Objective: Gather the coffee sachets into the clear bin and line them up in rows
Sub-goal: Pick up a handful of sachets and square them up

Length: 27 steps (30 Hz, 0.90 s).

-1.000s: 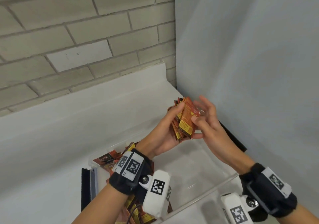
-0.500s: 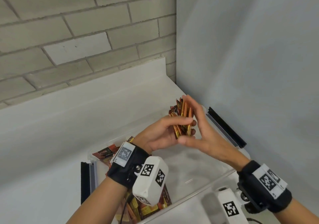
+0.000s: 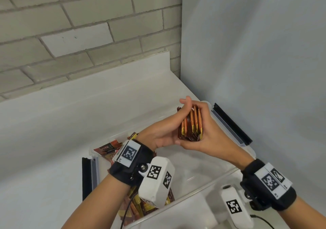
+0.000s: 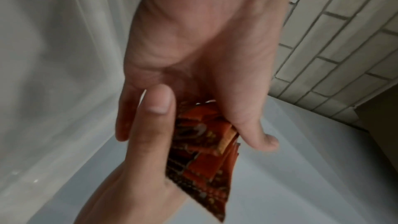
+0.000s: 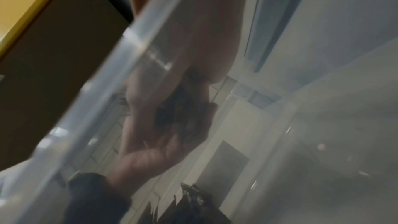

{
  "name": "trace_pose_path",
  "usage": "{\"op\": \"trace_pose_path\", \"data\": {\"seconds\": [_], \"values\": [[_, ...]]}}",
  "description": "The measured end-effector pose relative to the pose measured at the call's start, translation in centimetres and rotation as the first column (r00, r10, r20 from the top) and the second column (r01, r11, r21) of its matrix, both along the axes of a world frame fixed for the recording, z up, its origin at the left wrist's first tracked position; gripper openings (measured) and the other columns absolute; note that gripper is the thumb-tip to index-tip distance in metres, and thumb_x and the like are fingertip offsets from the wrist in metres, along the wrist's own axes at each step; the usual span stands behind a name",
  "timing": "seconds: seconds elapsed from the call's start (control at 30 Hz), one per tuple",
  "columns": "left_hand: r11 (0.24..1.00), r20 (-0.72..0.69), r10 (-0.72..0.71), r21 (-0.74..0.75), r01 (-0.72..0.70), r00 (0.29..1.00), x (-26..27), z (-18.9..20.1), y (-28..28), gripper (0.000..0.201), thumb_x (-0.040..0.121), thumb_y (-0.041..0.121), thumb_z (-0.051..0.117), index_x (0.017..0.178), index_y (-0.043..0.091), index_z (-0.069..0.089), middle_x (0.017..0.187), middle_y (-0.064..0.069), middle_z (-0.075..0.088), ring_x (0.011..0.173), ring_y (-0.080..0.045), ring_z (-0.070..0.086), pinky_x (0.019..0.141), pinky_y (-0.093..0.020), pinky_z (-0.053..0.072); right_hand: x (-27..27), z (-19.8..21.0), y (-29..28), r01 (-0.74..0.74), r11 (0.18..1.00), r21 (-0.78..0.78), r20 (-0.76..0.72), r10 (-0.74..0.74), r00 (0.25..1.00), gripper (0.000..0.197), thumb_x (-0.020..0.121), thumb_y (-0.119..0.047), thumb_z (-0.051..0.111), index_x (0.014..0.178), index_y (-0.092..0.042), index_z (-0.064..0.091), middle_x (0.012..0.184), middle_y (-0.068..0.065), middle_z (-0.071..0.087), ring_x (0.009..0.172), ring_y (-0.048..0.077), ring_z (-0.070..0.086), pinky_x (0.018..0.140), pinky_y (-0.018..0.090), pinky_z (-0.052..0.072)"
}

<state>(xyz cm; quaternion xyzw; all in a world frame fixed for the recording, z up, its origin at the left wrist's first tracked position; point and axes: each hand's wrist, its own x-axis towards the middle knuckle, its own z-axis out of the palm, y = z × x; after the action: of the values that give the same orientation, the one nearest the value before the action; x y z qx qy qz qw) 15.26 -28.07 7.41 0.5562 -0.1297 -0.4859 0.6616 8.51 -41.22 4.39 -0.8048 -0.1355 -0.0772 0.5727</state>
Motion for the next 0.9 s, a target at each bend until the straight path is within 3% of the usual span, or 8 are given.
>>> {"op": "trace_pose_path", "data": {"seconds": [0.1,0.27,0.37,0.47,0.6,0.73,0.83,0.9], "values": [[1.000,-0.018,0.022,0.006,-0.022,1.000,0.0,0.0,-0.1,0.064,0.069,0.072,0.042,0.096,0.017,0.063,0.085,-0.003,0.067,0.085,-0.015,0.067,0.074,-0.027,0.056,0.1,-0.1,-0.1,0.008,1.000,-0.030,-0.017,-0.008,1.000,0.095,0.070,-0.011,0.083,0.140,-0.034,0.022,0.126,-0.010,0.045,0.116,0.008,0.053,0.093,0.026,0.049],[0.998,-0.025,0.000,0.055,0.001,1.000,0.2,-0.3,-0.4,0.073,0.065,0.071,0.046,0.106,0.012,0.060,0.095,-0.007,0.064,0.094,-0.018,0.064,0.083,-0.029,0.054,0.3,-0.3,0.0,0.047,0.994,-0.095,-0.078,-0.054,0.995,0.085,0.064,-0.033,0.078,0.135,-0.030,0.031,0.124,-0.002,0.046,0.115,0.011,0.052,0.094,0.031,0.049],[0.998,-0.001,0.005,0.055,-0.004,1.000,0.1,-0.6,-0.4,0.052,0.072,0.056,0.057,0.097,0.011,0.063,0.088,-0.005,0.066,0.086,-0.014,0.066,0.079,-0.026,0.055,0.3,-0.5,0.1,0.082,0.987,-0.141,-0.054,-0.091,0.994,0.073,0.062,-0.037,0.076,0.123,-0.031,0.037,0.112,-0.005,0.051,0.105,0.010,0.055,0.086,0.031,0.050],[0.999,-0.015,0.014,0.048,-0.014,1.000,0.0,-0.9,-0.5,0.027,0.080,0.036,0.070,0.088,0.011,0.064,0.080,-0.005,0.066,0.078,-0.013,0.066,0.072,-0.025,0.056,0.5,-0.8,0.1,0.084,0.987,-0.138,-0.054,-0.093,0.994,0.073,0.058,-0.035,0.073,0.122,-0.031,0.038,0.111,-0.006,0.051,0.105,0.011,0.056,0.086,0.037,0.052],[1.000,-0.032,-0.004,0.028,0.005,0.999,-0.1,-1.0,-0.5,0.021,0.079,0.023,0.070,0.093,0.010,0.061,0.085,-0.008,0.065,0.082,-0.014,0.066,0.075,-0.025,0.055,0.5,-1.1,-0.1,0.072,0.986,-0.149,-0.057,-0.081,0.995,0.082,0.056,-0.039,0.071,0.129,-0.031,0.036,0.117,-0.006,0.047,0.111,0.011,0.052,0.090,0.034,0.050],[0.999,-0.034,-0.031,0.019,0.031,0.999,-0.1,-1.0,-0.5,0.010,0.079,0.016,0.062,0.088,0.012,0.060,0.075,-0.003,0.063,0.072,-0.009,0.065,0.066,-0.020,0.052,0.4,-1.0,0.1,0.093,0.969,-0.230,0.026,-0.089,0.996,0.078,0.056,-0.044,0.068,0.124,-0.038,0.029,0.114,-0.019,0.035,0.112,0.008,0.042,0.091,0.030,0.044],[0.998,-0.047,0.004,-0.060,-0.007,0.999,0.0,-0.8,-0.2,0.010,0.078,0.018,0.053,0.080,0.012,0.060,0.068,-0.002,0.064,0.064,-0.009,0.062,0.061,-0.019,0.049,0.4,-0.4,0.2,0.062,0.995,-0.083,-0.023,-0.064,0.998,0.100,0.054,-0.062,0.079,0.133,-0.046,0.020,0.125,-0.012,0.028,0.127,0.011,0.036,0.101,0.025,0.043],[0.987,-0.052,0.057,-0.146,-0.064,0.997,0.1,-0.6,-0.1,0.018,0.074,0.022,0.056,0.086,0.009,0.061,0.072,-0.005,0.067,0.067,-0.013,0.063,0.068,-0.025,0.048,0.5,0.1,-0.3,0.111,0.985,0.130,-0.084,-0.101,0.991,0.108,0.053,-0.081,0.069,0.138,-0.044,0.012,0.133,-0.011,0.028,0.135,0.003,0.029,0.104,0.016,0.037]]}}
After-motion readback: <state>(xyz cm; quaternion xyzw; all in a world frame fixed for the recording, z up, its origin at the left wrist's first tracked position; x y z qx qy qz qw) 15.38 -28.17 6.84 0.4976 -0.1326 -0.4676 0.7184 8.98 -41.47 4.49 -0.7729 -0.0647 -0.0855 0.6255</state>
